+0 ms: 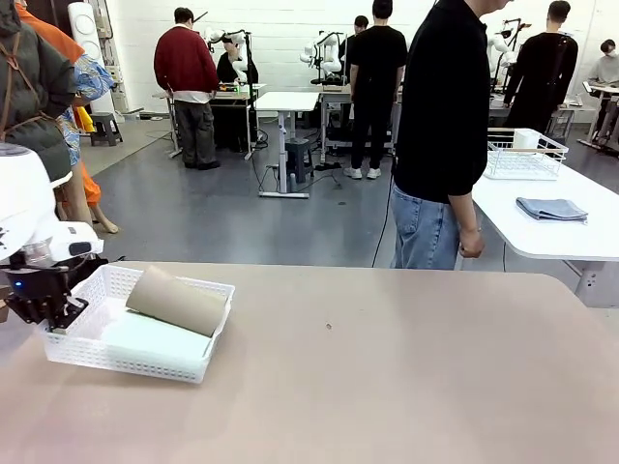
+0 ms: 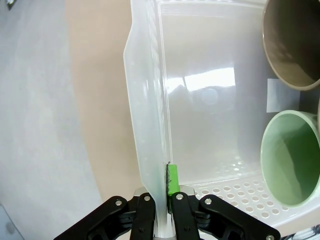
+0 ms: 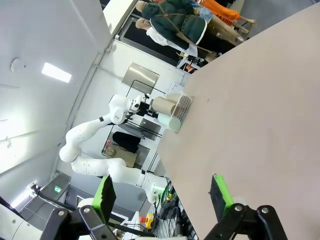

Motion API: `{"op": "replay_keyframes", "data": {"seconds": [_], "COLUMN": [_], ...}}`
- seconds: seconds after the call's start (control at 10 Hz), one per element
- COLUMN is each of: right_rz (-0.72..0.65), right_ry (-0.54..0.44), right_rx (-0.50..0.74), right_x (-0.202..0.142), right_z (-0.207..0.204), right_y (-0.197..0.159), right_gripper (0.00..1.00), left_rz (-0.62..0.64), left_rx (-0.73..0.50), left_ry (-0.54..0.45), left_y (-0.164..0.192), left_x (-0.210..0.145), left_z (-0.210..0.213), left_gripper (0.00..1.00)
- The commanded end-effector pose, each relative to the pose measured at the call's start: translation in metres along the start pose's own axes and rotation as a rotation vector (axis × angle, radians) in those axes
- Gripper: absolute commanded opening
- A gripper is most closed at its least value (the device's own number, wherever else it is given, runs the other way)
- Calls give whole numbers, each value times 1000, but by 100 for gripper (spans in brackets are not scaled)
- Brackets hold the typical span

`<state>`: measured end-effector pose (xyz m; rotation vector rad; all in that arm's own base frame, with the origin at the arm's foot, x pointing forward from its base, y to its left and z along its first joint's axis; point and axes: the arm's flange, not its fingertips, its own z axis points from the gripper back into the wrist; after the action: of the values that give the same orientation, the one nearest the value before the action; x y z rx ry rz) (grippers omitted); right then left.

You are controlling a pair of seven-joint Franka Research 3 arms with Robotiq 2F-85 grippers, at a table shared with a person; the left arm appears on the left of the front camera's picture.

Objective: Clean and organize the cups into the basket.
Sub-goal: Move the Organizing basket back to the left side of the table.

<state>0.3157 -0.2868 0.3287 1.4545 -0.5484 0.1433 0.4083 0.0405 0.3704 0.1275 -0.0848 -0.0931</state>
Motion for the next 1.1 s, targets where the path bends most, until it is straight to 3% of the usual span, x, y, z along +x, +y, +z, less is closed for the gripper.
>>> {"op": "replay_keyframes", "data": {"seconds": [0.0,0.1,0.7,1.0], "right_rz": [2,2,2,2], "right_ry": [10,10,10,10], "right_rx": [-1,-1,-1,-1], "right_x": [1,1,1,1], "right_z": [-2,-2,-2,-2], "right_y": [2,2,2,2], "right_gripper": [100,100,100,100], "left_rz": [-72,0,-16,207], "left_rx": [-27,0,-12,-86], "left_ry": [-5,0,-1,24], "left_y": [2,0,2,61], "left_x": [1,0,0,7], "left_z": [9,0,0,-8], "left_gripper": [5,5,5,5]}}
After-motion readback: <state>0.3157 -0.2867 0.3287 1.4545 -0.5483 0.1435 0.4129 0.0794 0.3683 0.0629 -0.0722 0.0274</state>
